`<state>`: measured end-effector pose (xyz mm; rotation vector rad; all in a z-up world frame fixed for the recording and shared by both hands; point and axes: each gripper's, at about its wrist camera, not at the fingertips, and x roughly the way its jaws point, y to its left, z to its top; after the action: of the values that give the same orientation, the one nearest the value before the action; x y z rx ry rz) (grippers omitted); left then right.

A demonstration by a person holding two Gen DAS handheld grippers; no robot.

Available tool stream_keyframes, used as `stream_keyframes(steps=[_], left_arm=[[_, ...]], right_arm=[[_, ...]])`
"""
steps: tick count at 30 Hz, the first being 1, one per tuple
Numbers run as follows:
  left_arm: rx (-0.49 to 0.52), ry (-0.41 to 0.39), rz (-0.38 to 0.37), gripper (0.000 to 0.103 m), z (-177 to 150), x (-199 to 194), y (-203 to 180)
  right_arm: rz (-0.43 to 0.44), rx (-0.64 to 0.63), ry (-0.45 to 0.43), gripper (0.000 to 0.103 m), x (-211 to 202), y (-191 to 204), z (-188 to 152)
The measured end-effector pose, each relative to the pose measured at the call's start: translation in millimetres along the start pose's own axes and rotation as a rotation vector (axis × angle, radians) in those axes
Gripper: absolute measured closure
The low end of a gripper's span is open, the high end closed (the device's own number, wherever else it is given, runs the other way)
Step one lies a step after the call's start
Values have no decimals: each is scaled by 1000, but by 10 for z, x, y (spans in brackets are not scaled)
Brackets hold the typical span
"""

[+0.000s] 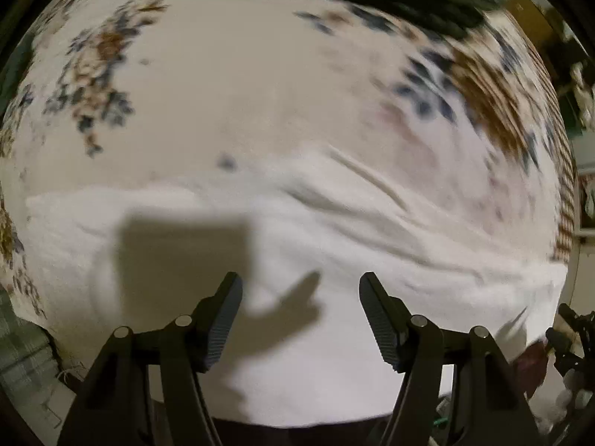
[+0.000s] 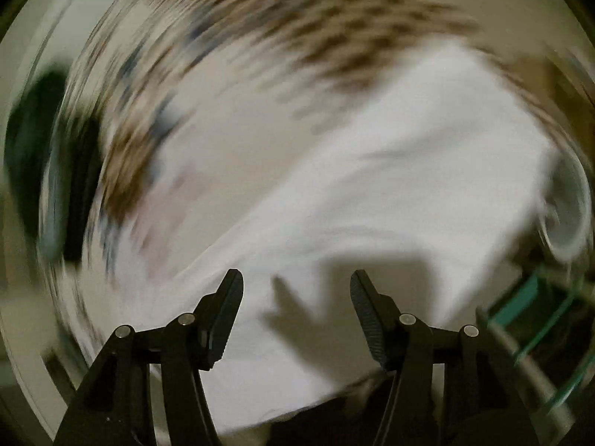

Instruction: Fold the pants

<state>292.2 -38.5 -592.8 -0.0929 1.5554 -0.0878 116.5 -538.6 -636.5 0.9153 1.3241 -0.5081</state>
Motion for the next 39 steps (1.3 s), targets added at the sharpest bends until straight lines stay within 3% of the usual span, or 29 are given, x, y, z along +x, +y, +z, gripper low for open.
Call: stream_keyframes(steps=[3, 7, 9, 11, 13, 15, 18, 20, 24, 28, 30, 33, 36, 39], left_arm=[[57, 28, -2, 40, -195, 190, -418], [117, 36, 14, 39, -371, 510, -804], [147, 75, 66, 39, -392, 749, -903], [147, 58, 75, 31, -398, 802, -935], [155, 59, 89, 27, -435, 820, -982], [160, 64, 100, 24, -341, 868, -1071], [150, 72, 103, 18, -338, 917, -1168], [151, 87, 109, 18, -297, 927, -1235], [149, 98, 65, 18, -194, 893, -1377], [197, 112, 87, 17, -247, 1027, -1580], [197, 92, 93, 11, -257, 1084, -1636], [199, 82, 83, 4, -330, 1138, -1663], [214, 79, 73, 0, -317, 1155, -1350], [213, 65, 71, 0, -303, 1203, -1364]], right_arm=[[-11, 215, -89, 41, -127, -914, 196], [2, 343, -155, 41, -179, -1829, 516], [24, 360, -162, 41, -151, -2105, 659], [62, 366, -144, 41, -44, -2218, 673], [69, 361, -150, 53, 27, -2279, 714], [90, 314, -161, 88, 100, -2241, 771], [61, 239, -207, 92, 92, -2078, 750], [36, 198, -248, 93, -10, -1994, 696], [30, 241, -257, 93, -205, -2047, 575], [51, 273, -152, 92, -9, -2209, 587], [112, 339, -115, 74, 65, -2370, 578], [205, 383, -146, 52, -2, -2519, 471], [313, 387, -109, 52, 98, -2553, 353], [334, 366, -68, 52, 299, -2482, 265]])
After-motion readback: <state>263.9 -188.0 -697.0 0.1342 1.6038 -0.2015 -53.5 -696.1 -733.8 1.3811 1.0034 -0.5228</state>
